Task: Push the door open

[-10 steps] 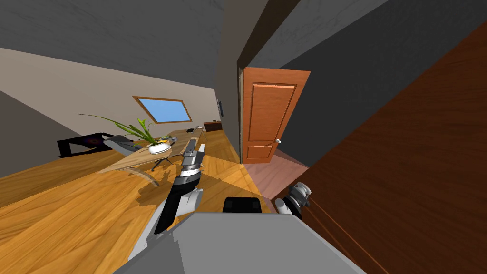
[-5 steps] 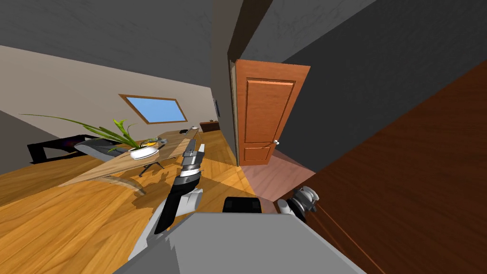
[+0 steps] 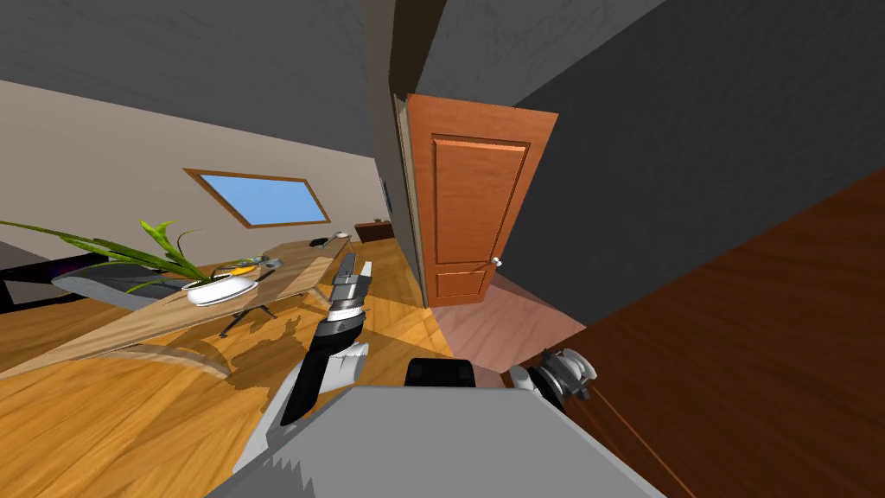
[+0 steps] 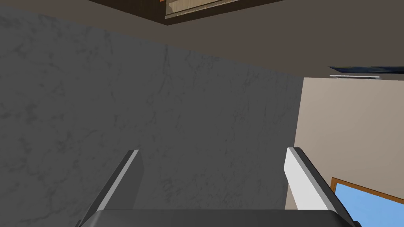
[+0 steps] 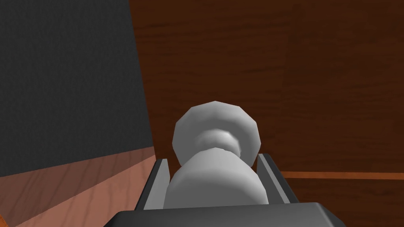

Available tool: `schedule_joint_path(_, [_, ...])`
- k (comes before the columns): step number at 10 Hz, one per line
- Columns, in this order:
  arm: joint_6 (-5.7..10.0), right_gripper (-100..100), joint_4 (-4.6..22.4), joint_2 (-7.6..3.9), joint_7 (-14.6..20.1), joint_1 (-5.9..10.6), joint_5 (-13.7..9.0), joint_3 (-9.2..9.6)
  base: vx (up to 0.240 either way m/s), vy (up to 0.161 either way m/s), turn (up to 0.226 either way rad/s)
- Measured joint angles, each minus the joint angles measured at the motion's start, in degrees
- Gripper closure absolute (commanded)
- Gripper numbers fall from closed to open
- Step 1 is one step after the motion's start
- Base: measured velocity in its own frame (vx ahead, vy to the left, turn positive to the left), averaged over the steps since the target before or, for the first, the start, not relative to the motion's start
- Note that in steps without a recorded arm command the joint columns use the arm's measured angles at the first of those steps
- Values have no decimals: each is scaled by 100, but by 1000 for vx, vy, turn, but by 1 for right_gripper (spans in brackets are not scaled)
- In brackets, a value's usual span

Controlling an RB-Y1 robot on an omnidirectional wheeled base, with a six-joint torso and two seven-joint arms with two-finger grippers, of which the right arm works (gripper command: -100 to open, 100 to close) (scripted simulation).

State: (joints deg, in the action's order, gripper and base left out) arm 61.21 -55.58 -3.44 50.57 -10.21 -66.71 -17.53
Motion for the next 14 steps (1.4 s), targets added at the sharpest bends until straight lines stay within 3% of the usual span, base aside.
schedule_joint_path(1, [-28,100,-132,36,-98,-61,-97,-90,191,-170,-81])
schedule_joint_path(4, [94,100,56,-6,-50,-10,-261,-296,187,-130,-69])
schedule_joint_path(6, [139,100,-22,79,-100,-101,-374,-413,139,-85,-47])
schedule_joint_path(10, [175,100,-8,49,-135,-144,-513,-512,84,-145,-32])
schedule_joint_path(14, [249,100,20,-82,-102,-204,-715,-677,86,-199,-33])
